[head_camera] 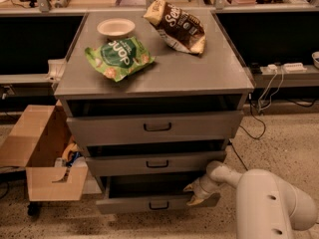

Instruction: Open bottom drawer

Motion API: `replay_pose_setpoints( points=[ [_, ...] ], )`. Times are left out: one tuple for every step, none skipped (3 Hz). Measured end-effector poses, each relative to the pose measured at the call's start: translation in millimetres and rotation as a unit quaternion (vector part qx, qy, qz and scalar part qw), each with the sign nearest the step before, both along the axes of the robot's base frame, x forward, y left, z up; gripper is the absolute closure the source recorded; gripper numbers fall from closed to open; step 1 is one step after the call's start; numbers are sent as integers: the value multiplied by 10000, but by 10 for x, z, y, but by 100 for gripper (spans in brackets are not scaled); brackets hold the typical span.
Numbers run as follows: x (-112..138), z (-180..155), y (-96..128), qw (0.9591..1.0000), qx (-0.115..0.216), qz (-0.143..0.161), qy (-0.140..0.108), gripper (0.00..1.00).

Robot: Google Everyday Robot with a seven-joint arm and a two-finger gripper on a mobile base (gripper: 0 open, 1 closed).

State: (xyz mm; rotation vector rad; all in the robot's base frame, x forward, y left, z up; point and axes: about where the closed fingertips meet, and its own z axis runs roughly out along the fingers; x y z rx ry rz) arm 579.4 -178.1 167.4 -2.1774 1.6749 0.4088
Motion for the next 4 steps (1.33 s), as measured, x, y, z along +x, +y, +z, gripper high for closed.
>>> replay_pose_setpoints(
  points=[
    [-11, 21, 2, 10000, 0, 0, 0, 100],
    [-13, 19, 3, 10000, 1, 1, 2, 0],
    [-13, 19, 4, 10000, 1, 1, 2, 0],
    [-112, -55, -24, 9998, -70, 67, 144, 0]
  ],
)
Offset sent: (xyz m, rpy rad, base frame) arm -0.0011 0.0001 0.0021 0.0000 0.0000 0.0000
